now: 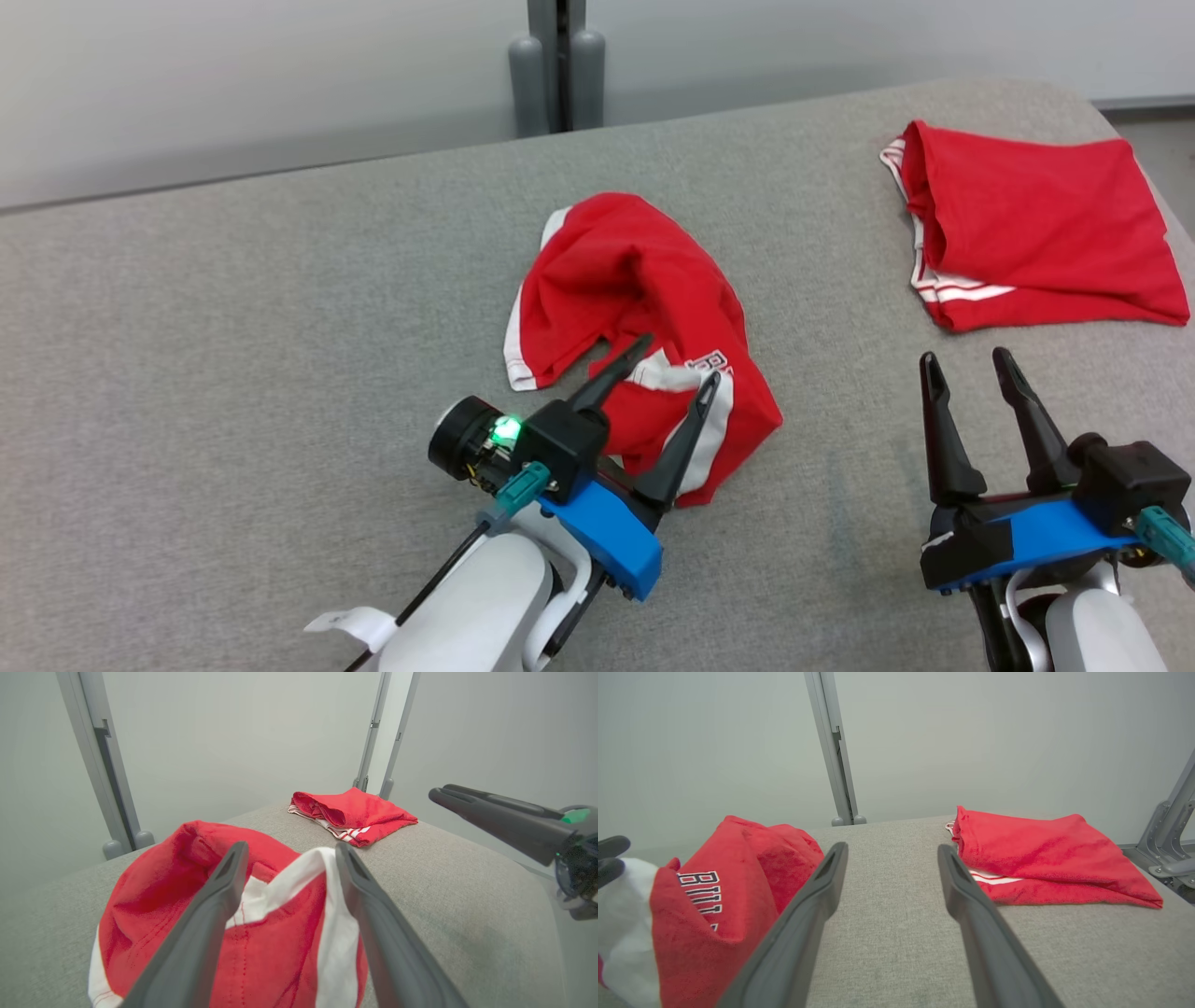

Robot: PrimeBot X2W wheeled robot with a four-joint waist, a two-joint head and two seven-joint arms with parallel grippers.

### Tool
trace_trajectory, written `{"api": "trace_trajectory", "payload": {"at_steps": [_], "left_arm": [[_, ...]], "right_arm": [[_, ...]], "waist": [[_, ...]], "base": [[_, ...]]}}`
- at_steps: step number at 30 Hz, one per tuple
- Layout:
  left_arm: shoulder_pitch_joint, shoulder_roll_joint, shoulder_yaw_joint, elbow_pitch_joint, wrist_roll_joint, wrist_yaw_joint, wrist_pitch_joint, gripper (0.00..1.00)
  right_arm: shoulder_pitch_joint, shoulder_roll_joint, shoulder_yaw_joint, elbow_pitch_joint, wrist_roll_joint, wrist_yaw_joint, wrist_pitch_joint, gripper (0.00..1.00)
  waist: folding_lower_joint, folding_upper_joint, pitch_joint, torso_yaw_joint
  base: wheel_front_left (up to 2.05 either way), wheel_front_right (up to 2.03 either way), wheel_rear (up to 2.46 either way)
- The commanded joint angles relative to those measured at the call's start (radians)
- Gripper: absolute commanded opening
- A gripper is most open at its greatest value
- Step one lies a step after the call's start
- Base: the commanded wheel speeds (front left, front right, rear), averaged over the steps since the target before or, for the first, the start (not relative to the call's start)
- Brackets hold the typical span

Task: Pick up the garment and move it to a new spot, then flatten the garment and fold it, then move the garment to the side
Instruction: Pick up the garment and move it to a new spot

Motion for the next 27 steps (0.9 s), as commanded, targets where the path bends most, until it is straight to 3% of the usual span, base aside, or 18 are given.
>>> {"api": "trace_trajectory", "payload": {"at_steps": [1, 6, 15, 22, 27], "left_arm": [[-0.010, -0.001, 0.010, -0.008, -0.003, 0.011, -0.016, 1.00], [0.007, 0.012, 0.056, -0.031, -0.017, 0.056, -0.053, 1.00], [0.079, 0.111, 0.189, -0.093, -0.047, 0.125, -0.072, 1.00], [0.163, 0.178, 0.318, -0.160, -0.071, 0.170, -0.074, 1.00], [0.223, 0.191, 0.389, -0.198, -0.070, 0.188, -0.075, 1.00]], "right_arm": [[0.010, 0.000, 0.000, 0.002, -0.003, 0.000, 0.001, 1.00], [0.033, 0.000, -0.003, 0.001, -0.006, 0.000, 0.007, 1.00], [0.065, 0.000, -0.003, -0.016, -0.005, 0.000, 0.016, 1.00], [0.076, 0.000, -0.013, -0.029, -0.010, 0.000, 0.029, 1.00], [0.086, 0.000, -0.016, -0.032, -0.010, 0.000, 0.033, 1.00]], "waist": [[0.0000, 0.0000, -0.010, 0.004], [0.0000, 0.0000, -0.051, 0.035], [0.0000, 0.0000, -0.087, 0.107], [0.0000, 0.0000, -0.101, 0.155], [0.0000, 0.0000, -0.113, 0.172]], "base": [[0.00, 0.00, 0.00], [0.00, 0.00, 0.00], [0.00, 0.00, 0.00], [0.00, 0.00, 0.00], [0.00, 0.00, 0.00]]}}
